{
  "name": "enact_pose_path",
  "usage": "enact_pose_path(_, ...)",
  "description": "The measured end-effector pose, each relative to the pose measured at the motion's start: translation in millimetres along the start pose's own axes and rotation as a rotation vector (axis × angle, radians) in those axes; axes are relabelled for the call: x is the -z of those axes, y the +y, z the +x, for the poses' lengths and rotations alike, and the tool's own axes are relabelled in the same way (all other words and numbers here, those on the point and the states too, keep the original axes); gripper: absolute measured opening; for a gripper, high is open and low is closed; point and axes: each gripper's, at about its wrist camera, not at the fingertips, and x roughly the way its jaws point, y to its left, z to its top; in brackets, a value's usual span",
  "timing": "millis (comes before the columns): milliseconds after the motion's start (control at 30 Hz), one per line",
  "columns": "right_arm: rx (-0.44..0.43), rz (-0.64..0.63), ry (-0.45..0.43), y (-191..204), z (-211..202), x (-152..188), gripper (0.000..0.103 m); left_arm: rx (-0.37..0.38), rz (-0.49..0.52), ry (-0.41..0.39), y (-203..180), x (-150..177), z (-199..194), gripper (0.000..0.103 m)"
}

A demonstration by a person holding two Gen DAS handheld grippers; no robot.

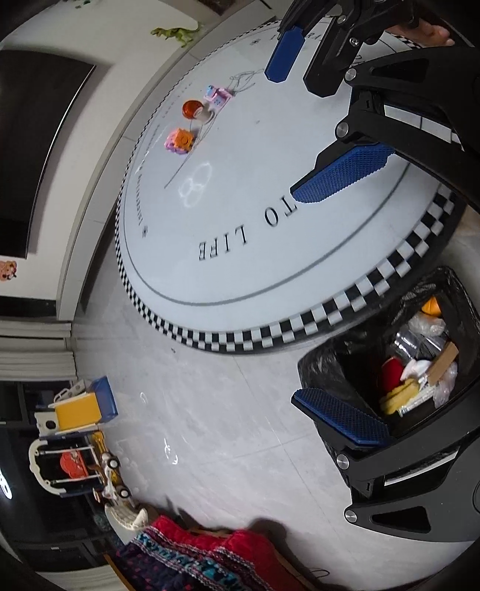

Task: Collect trash
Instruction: 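Move both open tools back over the table toward the remaining toys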

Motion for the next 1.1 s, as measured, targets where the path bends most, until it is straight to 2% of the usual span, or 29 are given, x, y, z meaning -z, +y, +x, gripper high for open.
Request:
enact_pose_path(233,0.090,0.106,-0.024,-69.0,-9.7,-3.5,0.082,0.087,0.051,0.021,-57.1,-17.6,28.6,0.097)
enact_pose_path(533,0.214,0.242,-0.059,-151.8,-19.0,-5.1,0.082,0.160,0.083,0.060,-118.8,-35.4,68.4,0.097)
enact_pose_path(667,0.299,0.296,-0.066,-183.6,-14.4,-7.4,0.082,0.160,0.085,0.051,-140.3,-46.2,83.2,0.097)
enact_pose_path(733,0.332,0.321,-0.064,-197.9,-9.4,-10.8,0.078,0.159,0.095,0.039,-148.4,-52.6,89.1,0.097)
enact_pose_path(867,0.355,0.356,-0.045,-219.6,5.6,-19.2,0.075,0.166,0.115,0.031,-164.4,-62.8,102.1,0.097)
enact_pose_path(1100,0.395,0.373,-0.008,-243.4,36.6,-36.3,0.071,0.164,0.135,0.080,-176.2,-71.1,128.4,0.097)
